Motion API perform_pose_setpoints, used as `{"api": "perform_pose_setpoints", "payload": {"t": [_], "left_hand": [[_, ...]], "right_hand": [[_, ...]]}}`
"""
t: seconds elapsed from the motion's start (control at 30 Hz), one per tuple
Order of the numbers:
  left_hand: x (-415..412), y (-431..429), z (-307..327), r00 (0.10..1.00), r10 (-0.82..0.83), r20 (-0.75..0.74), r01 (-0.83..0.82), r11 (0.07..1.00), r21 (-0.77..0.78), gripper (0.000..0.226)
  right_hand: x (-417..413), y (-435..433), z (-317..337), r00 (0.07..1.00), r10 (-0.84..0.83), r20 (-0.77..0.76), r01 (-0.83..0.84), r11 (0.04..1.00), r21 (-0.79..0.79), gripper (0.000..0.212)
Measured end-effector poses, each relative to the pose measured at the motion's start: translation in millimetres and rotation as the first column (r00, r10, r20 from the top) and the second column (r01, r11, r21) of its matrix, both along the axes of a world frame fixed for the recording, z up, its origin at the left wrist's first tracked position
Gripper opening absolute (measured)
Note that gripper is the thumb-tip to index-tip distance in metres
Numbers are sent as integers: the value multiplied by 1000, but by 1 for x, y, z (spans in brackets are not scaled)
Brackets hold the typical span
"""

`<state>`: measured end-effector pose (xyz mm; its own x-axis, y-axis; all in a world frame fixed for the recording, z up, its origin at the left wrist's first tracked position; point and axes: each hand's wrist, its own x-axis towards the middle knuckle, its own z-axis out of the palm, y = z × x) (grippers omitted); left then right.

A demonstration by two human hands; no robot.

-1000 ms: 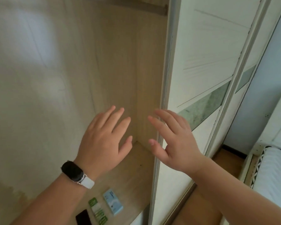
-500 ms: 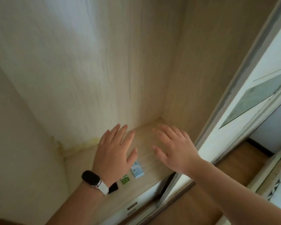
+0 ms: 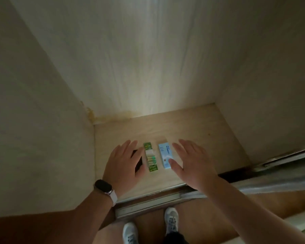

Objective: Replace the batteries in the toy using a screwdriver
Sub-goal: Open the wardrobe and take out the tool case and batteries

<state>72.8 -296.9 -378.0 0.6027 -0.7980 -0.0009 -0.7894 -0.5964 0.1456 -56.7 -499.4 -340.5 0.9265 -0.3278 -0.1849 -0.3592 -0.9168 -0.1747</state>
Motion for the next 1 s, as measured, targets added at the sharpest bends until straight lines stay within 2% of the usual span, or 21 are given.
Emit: {"api": "perform_pose_setpoints", "payload": {"t": [0.07, 0.27, 0.47, 0.73, 0.83, 1.0], "left_hand": [[9, -6, -17, 999, 24, -35, -24, 1000, 0, 57], [39, -22, -99, 989, 96, -115, -89, 994, 59, 60], [55, -30, -192, 973, 147, -180, -114, 977, 180, 58], [65, -33, -283, 923, 278, -266, -219, 948, 230, 55], [65, -39, -301, 887, 373, -273, -315, 920, 235, 57], [58, -48, -319, 805, 500, -320, -426, 861, 277, 72]], "right_hand": [[12, -10, -24, 1000, -11, -11, 11, 1000, 14, 85], [41, -28, -112, 997, -36, -70, 42, 994, 96, 69], [57, -30, -192, 990, -32, -136, 47, 993, 104, 69], [73, -22, -280, 979, -36, -201, 73, 981, 180, 64], [81, -21, -299, 979, -93, -183, 137, 961, 239, 50], [94, -13, -322, 940, -251, -232, 325, 867, 378, 56]]}}
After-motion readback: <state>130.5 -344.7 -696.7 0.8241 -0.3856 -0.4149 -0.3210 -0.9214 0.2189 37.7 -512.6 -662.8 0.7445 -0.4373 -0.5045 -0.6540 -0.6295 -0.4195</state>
